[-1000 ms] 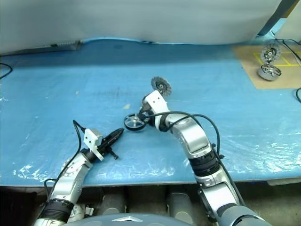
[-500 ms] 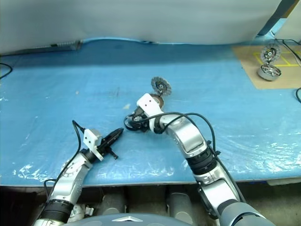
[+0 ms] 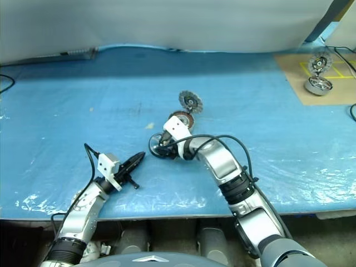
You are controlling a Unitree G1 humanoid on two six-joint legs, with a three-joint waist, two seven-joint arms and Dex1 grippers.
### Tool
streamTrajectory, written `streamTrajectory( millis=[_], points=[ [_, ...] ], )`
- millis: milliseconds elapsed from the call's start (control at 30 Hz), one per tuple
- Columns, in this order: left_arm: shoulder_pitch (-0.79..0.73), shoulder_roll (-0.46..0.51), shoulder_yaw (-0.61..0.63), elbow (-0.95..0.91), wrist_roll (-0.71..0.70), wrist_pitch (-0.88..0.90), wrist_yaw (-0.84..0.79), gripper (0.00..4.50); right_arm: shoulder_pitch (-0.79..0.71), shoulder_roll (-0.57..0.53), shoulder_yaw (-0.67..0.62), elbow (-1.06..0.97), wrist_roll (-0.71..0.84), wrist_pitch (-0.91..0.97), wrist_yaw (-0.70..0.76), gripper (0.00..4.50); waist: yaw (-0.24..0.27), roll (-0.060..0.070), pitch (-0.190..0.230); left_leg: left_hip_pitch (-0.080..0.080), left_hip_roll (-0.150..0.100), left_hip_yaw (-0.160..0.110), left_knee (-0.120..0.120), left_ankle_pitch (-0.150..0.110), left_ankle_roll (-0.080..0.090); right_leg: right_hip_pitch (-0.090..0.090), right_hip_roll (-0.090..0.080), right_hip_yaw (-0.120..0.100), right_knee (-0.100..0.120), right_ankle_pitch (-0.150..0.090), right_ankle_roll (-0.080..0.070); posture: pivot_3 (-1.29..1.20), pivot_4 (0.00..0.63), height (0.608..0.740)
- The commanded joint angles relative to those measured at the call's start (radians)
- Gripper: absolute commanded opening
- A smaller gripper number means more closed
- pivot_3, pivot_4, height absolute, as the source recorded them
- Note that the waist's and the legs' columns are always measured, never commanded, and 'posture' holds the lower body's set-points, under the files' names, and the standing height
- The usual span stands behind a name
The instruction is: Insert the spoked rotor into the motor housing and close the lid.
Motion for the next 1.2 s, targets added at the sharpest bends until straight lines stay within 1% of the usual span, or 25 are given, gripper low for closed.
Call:
streamTrajectory(
  millis=[33, 133, 167, 400, 600, 733, 933, 1100, 1200],
  points=[
    [0.015, 0.005, 0.01, -0.014, -0.005, -0.009, -0.002, 0.0, 0.026, -0.015, 0.003, -0.05, 0.001, 0.012, 0.007, 2.23, 0.0, 0.0, 0.0, 0.0, 0.0, 0.0, 0.0, 0.0, 0.0, 0.0, 0.0, 0.0, 0.0, 0.0, 0.0, 0.0, 0.15, 0.74],
    [0.015, 0.007, 0.011, -0.017, -0.004, -0.006, -0.001, 0.0, 0.041, -0.022, -0.001, -0.078, 0.004, 0.025, 0.005, 1.23, 0.0, 0.0, 0.0, 0.0, 0.0, 0.0, 0.0, 0.0, 0.0, 0.001, 0.0, 0.0, 0.0, 0.0, 0.0, 0.0, 0.15, 0.74],
    [0.015, 0.007, 0.012, -0.019, -0.004, -0.005, 0.0, 0.0, 0.046, -0.025, -0.005, -0.093, 0.007, 0.033, 0.003, 1.19, 0.0, 0.0, 0.0, 0.0, 0.0, 0.0, 0.0, 0.0, 0.0, 0.001, 0.0, 0.0, 0.0, 0.0, 0.0, 0.0, 0.15, 0.74],
    [0.015, 0.009, 0.013, -0.017, -0.002, -0.006, 0.002, 0.0, 0.056, -0.064, -0.05, -0.209, 0.038, 0.096, 0.006, 1.19, 0.001, 0.0, 0.0, 0.0, 0.0, 0.0, 0.0, 0.0, 0.0, 0.001, 0.0, 0.0, 0.0, 0.0, 0.0, 0.0, 0.15, 0.74],
    [0.004, 0.007, 0.017, 0.03, -0.001, -0.031, -0.011, 0.0, 0.045, -0.08, -0.062, -0.242, 0.048, 0.119, 0.004, 1.19, 0.001, 0.0, 0.0, 0.0, 0.0, 0.0, 0.0, 0.0, 0.0, 0.001, 0.0, 0.0, 0.0, 0.0, 0.0, 0.0, 0.15, 0.74],
    [-0.001, 0.009, 0.024, 0.074, -0.005, -0.061, -0.026, 0.0, 0.001, -0.082, -0.109, -0.257, 0.069, 0.134, 0.003, 1.19, 0.0, 0.0, 0.0, 0.0, 0.0, 0.0, 0.0, 0.0, 0.0, 0.001, 0.0, 0.0, 0.0, 0.0, 0.0, 0.0, 0.15, 0.74],
    [-0.009, 0.007, 0.023, 0.106, -0.006, -0.088, -0.036, 0.0, -0.088, -0.071, -0.157, -0.185, 0.065, 0.116, -0.027, 1.19, 0.0, 0.003, -0.002, 0.001, 0.0, 0.0, 0.0, 0.0, 0.0, 0.001, 0.0, 0.001, 0.003, 0.0, 0.0, 0.0, 0.15, 0.74],
    [-0.009, 0.002, 0.011, 0.082, -0.002, -0.077, -0.031, 0.0, -0.156, -0.044, -0.168, -0.054, 0.033, 0.028, -0.06, 1.19, -0.001, 0.004, -0.002, 0.001, 0.0, 0.0, 0.001, 0.0, 0.0, 0.001, 0.0, 0.002, 0.004, 0.0, 0.0, 0.0, 0.15, 0.74],
    [-0.015, -0.001, 0.004, 0.067, 0.003, -0.07, -0.023, 0.0, -0.189, -0.03, -0.168, 0.058, 0.011, -0.054, -0.072, 1.19, 0.0, 0.004, -0.002, 0.001, 0.0, 0.001, 0.001, 0.0, 0.0, 0.001, 0.0, 0.002, 0.004, 0.0, 0.0, 0.0, 0.15, 0.74]
  ],
)
